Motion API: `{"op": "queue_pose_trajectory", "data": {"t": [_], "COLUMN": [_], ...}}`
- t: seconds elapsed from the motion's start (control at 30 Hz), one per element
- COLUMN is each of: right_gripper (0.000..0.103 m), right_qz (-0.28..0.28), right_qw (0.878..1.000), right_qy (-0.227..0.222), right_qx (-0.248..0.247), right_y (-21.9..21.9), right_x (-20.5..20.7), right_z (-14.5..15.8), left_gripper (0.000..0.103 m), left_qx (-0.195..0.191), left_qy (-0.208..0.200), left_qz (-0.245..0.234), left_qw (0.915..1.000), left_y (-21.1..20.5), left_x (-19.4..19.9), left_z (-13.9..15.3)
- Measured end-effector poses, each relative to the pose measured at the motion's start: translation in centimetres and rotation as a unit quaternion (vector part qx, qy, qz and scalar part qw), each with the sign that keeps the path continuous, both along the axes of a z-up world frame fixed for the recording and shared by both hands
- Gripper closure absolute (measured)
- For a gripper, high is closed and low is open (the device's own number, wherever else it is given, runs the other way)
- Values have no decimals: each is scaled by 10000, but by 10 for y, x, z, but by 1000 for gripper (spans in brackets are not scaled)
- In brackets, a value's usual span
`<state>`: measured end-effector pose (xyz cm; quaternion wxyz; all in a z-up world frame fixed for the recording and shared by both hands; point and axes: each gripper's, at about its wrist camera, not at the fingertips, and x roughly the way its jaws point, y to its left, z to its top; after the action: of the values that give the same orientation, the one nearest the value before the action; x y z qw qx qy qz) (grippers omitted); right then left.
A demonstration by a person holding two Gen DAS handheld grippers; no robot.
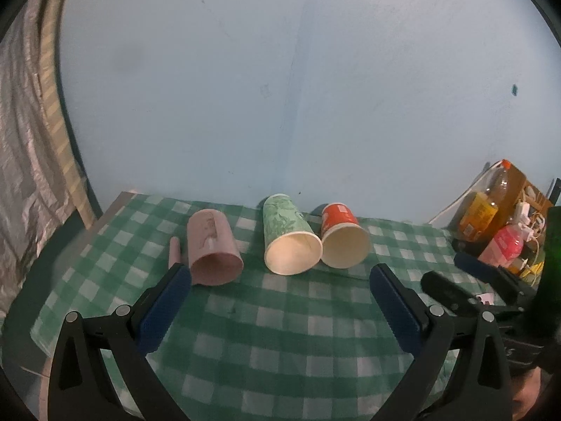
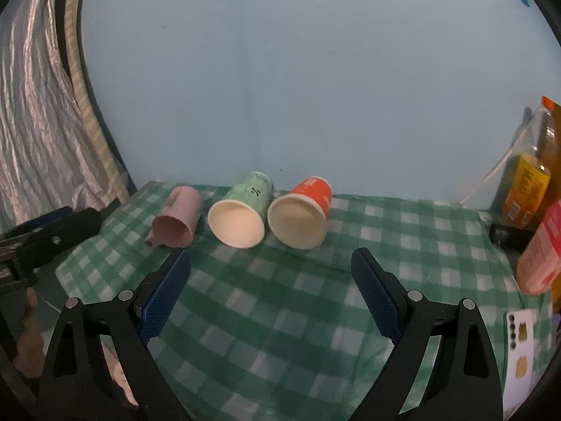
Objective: Flip cup upside down
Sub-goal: 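Move the right tool toward the green paper cup lying on its side, then close the right gripper around the green cup's body and lift it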
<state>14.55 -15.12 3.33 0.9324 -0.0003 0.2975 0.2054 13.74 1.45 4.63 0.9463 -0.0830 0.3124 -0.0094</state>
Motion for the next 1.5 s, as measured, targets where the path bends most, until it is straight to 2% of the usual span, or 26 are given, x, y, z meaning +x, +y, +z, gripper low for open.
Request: {"op": "queue_pose_trajectory", "data": {"t": [0.2,0.43,0.77,0.9,1.07,1.2,1.27,1.37,1.5], "right_gripper": [12,12,12,12,12,12,11,12,12], "right_qz": [56,75,113,65,-34,-157,-173,-172,-208], "right_qw": [9991,9909,9685,9610,9482,9404,9394,9389,9399], "right_qy": [398,1228,2295,2543,2894,3099,3146,3177,3170], "right_qx": [156,544,963,1088,1308,1394,1350,1315,1253], "right_y": [0,1,-4,-3,-7,-10,-10,-11,-15], "right_x": [38,90,157,177,203,214,215,215,213], "right_z": [19,33,7,-4,-20,-33,-37,-41,-43], "left_gripper": [0,0,0,0,0,1,3,14,23], "left_qx": [155,-14,411,486,797,703,626,586,313], "left_qy": [301,1019,1701,1887,2119,2367,2438,2659,2927], "left_qz": [-41,-20,92,239,254,245,229,177,88], "left_qw": [9994,9948,9845,9805,9737,9687,9675,9621,9556], "left_y": [-5,-14,-34,-35,-41,-41,-40,-37,-29], "left_x": [47,113,184,201,220,232,236,245,258], "left_z": [8,-14,-40,-51,-70,-85,-90,-99,-111]}}
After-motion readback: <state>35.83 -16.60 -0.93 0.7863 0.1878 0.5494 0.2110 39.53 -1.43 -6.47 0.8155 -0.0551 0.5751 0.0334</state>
